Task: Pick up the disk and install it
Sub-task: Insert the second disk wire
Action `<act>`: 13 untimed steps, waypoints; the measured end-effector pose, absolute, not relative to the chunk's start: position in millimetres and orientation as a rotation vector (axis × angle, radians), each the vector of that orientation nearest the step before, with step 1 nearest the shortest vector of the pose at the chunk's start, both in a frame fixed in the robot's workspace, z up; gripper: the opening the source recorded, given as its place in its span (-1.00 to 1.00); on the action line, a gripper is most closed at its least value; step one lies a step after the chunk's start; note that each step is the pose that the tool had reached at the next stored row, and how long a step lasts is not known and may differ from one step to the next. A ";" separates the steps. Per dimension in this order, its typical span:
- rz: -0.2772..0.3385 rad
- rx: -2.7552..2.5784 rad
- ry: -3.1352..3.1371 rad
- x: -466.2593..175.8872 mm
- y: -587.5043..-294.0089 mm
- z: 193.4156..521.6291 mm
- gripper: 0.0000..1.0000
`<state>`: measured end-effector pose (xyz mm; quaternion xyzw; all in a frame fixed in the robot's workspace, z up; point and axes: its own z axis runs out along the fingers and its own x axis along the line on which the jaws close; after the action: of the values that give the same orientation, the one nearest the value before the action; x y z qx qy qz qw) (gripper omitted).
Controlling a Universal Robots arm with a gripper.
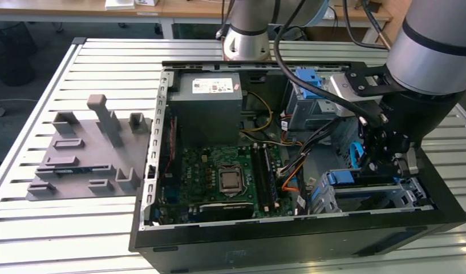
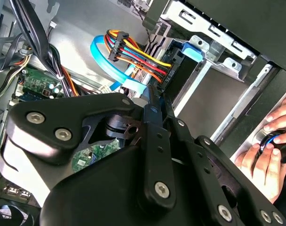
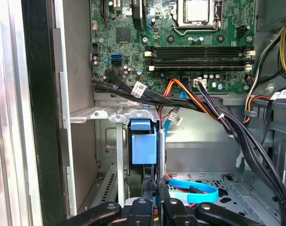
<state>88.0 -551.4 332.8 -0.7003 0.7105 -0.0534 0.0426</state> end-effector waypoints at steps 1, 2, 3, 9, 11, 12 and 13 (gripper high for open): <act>-0.163 -2.142 2.174 88.0 -551.5 332.7 -0.68; -0.163 -2.142 2.173 88.1 -551.5 332.1 -0.68; -0.163 -2.142 2.173 88.2 -551.5 332.0 -0.68; -0.163 -2.142 2.173 88.2 -551.7 330.6 -0.68; -0.163 -2.142 2.173 88.2 -551.7 330.0 -0.68; -0.163 -2.142 2.173 88.2 -551.7 329.7 -0.68; -0.163 -2.142 2.174 88.2 -551.7 329.5 -0.68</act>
<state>88.2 -551.7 329.5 -0.7004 0.7105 -0.0534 0.0426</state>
